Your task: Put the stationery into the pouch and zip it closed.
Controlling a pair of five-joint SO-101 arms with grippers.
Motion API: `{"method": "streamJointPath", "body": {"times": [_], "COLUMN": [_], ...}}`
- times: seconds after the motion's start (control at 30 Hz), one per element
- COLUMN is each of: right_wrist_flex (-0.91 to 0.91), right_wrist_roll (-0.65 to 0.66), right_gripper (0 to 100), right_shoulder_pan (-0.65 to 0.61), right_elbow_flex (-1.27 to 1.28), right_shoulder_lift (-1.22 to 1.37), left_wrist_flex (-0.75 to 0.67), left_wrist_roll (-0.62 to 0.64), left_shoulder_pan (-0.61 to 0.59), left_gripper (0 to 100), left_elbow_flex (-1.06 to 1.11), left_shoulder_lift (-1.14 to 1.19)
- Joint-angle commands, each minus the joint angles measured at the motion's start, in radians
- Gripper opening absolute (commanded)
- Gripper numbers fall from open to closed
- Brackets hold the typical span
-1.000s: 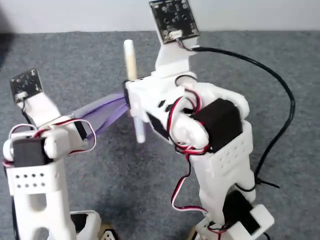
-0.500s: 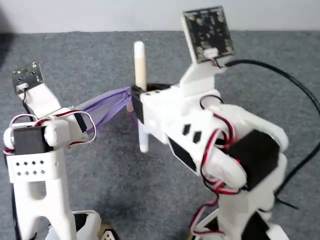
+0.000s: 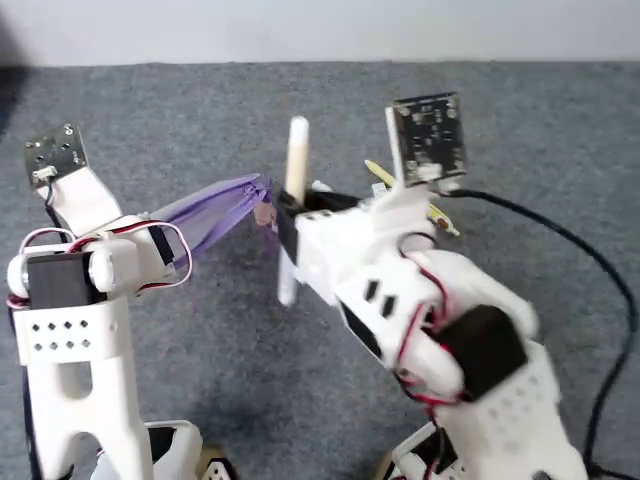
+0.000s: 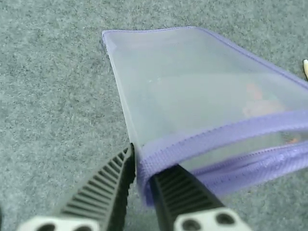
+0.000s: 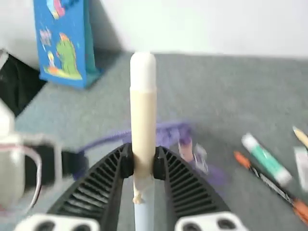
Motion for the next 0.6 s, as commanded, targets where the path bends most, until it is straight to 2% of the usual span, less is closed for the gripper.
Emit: {"method": "streamJointPath", "body": {"times": [0.0,0.13,0.27,0.4,0.57], "right_wrist_flex": [-0.308,-0.584,-0.769,-0.872,-0.886], "right_wrist_roll": [0.063,0.195,0.21,0.212,0.212], "right_gripper": [0.8,0.8,0.8,0.8,0.8], "right_shoulder_pan": [-0.004,-0.07,-0.105,-0.105,-0.105], "right_elbow_flex": [0.121,0.229,0.264,0.264,0.29], "right_shoulder_lift": [-0.027,-0.024,0.025,0.097,0.174], "left_wrist_flex": [0.003,0.003,0.0,0.003,0.003], "left_wrist_roll": [0.009,0.009,0.009,0.009,0.009], "left_shoulder_pan": [0.0,0.002,0.002,0.002,0.0], "left_gripper": [1,1,1,1,1], "left_elbow_flex": [-0.031,-0.031,-0.031,-0.031,-0.031], "left_shoulder_lift": [0.011,0.011,0.011,0.011,0.011]}}
